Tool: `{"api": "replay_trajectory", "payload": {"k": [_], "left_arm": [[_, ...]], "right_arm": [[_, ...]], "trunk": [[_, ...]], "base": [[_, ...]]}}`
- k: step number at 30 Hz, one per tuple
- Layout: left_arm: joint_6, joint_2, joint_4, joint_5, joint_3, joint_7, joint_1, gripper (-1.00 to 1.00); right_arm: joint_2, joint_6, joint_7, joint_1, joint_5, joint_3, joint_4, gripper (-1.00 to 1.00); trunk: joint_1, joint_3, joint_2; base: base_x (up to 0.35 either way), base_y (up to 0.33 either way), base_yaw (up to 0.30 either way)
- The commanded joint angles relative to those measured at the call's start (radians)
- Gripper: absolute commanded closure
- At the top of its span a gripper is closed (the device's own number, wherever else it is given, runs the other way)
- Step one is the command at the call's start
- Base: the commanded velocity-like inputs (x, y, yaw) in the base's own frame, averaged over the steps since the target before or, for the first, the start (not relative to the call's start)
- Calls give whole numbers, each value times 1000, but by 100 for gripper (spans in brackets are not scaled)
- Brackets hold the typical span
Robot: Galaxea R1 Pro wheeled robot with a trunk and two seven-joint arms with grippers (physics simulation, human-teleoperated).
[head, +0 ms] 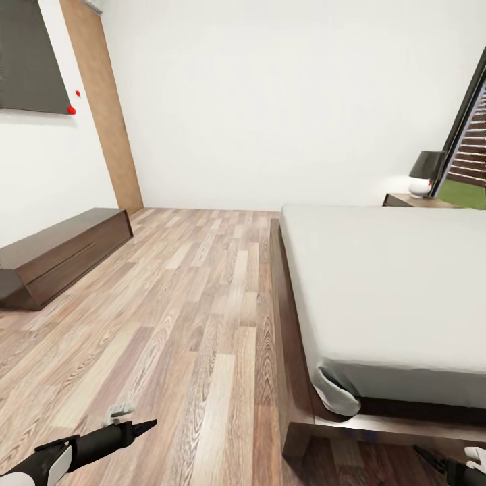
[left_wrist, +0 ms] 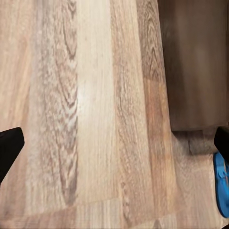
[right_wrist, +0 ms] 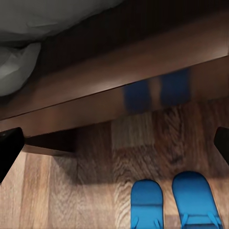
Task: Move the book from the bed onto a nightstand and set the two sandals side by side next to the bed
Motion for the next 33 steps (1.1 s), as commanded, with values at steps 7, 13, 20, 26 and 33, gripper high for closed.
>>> {"api": "replay_trajectory", "payload": {"k": [7, 13, 20, 26, 33], "left_arm": [[8, 0, -1, -9, 8, -5, 0, -100], [8, 0, -1, -9, 8, -5, 0, -100], [8, 0, -1, -9, 8, -5, 0, -100], [8, 0, -1, -9, 8, -5, 0, -100], [8, 0, -1, -9, 8, -5, 0, -100]], "right_arm": [[0, -1, 4, -1, 10, -8, 0, -100], [0, -1, 4, -1, 10, -8, 0, -100], [0, -1, 4, -1, 10, -8, 0, -100], [0, -1, 4, -1, 10, -8, 0, -100], [0, -1, 4, -1, 10, -7, 0, -100]], "trunk": [[-3, 26, 1], [-6, 49, 3], [-26, 73, 38], [-49, 92, 80], [-76, 114, 129]], "base": [[0, 0, 0], [0, 0, 0], [0, 0, 0], [0, 0, 0], [0, 0, 0]]}}
